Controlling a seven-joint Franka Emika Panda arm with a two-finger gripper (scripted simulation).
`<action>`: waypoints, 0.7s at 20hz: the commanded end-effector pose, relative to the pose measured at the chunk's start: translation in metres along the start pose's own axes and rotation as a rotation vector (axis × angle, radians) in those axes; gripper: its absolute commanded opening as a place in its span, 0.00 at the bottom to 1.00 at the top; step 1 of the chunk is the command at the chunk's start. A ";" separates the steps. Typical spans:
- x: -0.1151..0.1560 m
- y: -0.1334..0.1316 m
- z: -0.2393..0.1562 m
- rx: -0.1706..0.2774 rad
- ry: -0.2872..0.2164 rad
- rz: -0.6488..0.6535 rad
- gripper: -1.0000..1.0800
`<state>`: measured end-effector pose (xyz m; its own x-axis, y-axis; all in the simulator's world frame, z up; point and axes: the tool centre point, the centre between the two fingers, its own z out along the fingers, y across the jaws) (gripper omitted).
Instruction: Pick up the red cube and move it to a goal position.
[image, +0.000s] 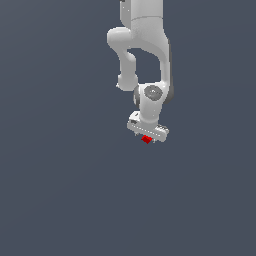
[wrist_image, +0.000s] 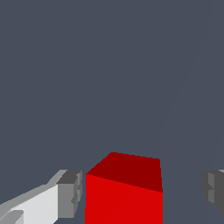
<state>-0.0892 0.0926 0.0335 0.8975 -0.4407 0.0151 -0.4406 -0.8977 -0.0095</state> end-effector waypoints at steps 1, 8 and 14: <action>-0.010 0.001 0.012 -0.010 -0.015 0.016 0.96; -0.011 -0.002 0.015 -0.010 -0.015 0.022 0.96; -0.009 -0.001 0.013 -0.010 -0.015 0.019 0.00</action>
<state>-0.0971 0.0976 0.0198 0.8889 -0.4581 -0.0001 -0.4581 -0.8889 0.0001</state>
